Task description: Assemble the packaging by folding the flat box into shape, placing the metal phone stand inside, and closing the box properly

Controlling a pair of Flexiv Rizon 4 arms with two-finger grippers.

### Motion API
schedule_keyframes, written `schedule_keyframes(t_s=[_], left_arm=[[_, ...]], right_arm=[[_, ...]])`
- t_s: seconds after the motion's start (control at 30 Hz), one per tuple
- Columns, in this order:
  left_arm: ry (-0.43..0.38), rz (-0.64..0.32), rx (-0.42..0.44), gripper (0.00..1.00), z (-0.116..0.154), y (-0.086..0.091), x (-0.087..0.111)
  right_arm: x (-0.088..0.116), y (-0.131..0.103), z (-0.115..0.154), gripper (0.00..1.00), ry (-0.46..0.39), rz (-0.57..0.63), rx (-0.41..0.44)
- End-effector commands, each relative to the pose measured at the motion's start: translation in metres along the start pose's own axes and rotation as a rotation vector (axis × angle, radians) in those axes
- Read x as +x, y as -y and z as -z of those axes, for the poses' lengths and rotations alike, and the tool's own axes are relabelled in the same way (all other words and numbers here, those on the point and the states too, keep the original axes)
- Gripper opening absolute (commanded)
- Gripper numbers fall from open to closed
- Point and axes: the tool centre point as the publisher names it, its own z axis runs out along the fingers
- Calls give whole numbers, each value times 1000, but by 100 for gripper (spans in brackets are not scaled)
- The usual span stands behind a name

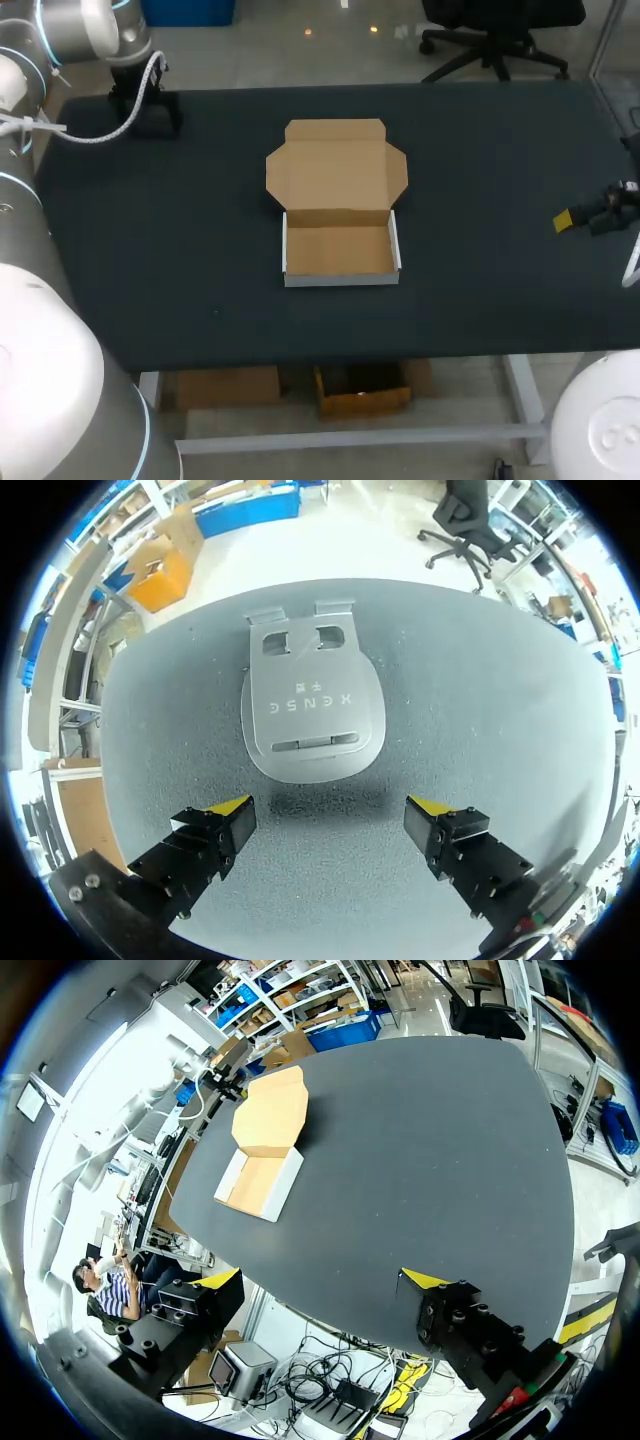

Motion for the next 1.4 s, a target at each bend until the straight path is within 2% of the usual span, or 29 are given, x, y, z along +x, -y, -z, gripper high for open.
schedule_keyframes(t_s=[0.03, 1.4], left_arm=[[5, 0, -107, 100, -5, 11, -1], [13, -8, -100, 100, -11, 41, -5]], right_arm=[[0, 1, 2, 100, -3, 1, 0], [0, 1, 2, 100, -3, 1, 0]])
